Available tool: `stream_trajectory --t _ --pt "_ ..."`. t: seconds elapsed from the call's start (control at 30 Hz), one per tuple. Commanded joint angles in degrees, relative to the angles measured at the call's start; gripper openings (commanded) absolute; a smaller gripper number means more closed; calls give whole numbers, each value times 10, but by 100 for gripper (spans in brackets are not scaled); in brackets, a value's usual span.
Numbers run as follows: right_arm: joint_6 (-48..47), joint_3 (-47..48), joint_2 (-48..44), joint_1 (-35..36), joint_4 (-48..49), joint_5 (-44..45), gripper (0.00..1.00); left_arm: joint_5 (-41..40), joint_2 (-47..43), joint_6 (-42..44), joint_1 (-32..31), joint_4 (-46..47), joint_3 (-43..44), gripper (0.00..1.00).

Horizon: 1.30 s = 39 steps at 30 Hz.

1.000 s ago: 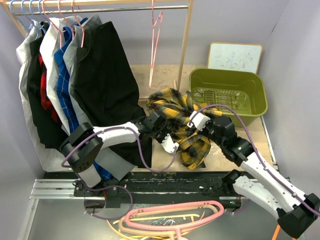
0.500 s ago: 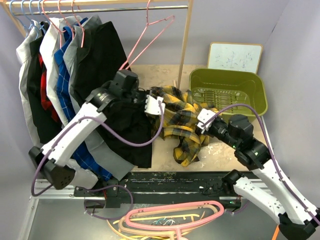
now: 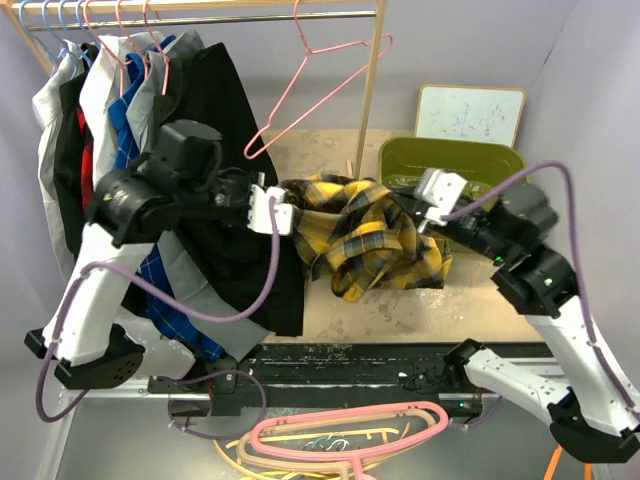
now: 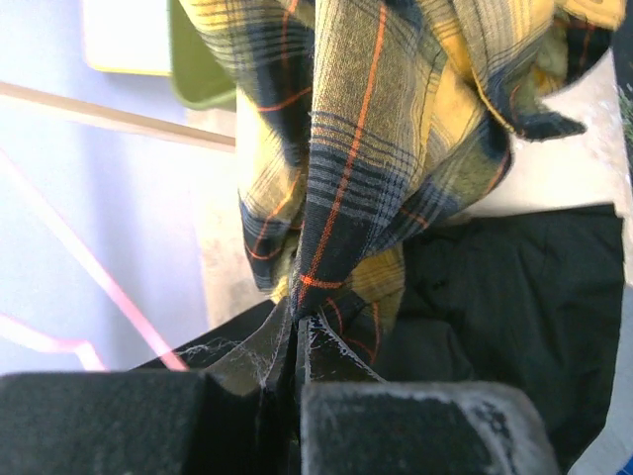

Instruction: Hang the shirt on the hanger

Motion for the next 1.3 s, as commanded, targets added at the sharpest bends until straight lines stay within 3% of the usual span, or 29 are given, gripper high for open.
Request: stream_trajectory --t 0.0,0.17,0.3,0.43,0.5,0.6,0.73,0.87,0.97,1.07,1.23,1.27 --pt "36 131 29 -3 42 -88 0 1 -19 -28 11 -26 120 0" --pt "147 251 102 -3 73 -53 0 -89 2 -61 14 14 255 0" --pt "214 308 152 -3 90 -76 0 -112 25 -72 13 29 375 0" --pt "283 333 191 -3 106 -112 0 -175 41 -78 13 69 405 0" --pt "310 323 214 -3 116 -142 0 -215 41 -74 13 93 343 0" --pt "331 227 223 -3 124 -141 0 -253 19 -74 22 179 136 0" --pt "397 14 193 -4 243 -151 0 -191 -4 -139 94 317 -153 0" --pt "459 -157 183 -11 361 -160 0 -149 -9 -199 116 404 -312 0" --pt "511 -223 213 -17 417 -199 0 -155 -9 -215 119 447 -387 0" --pt "530 -226 262 -31 434 -215 0 -175 6 -218 134 485 -429 0" --pt "599 -171 395 -137 453 -258 0 -174 65 -233 178 487 -397 0" --pt "615 -152 428 -158 455 -283 5 -175 76 -237 188 486 -390 0"
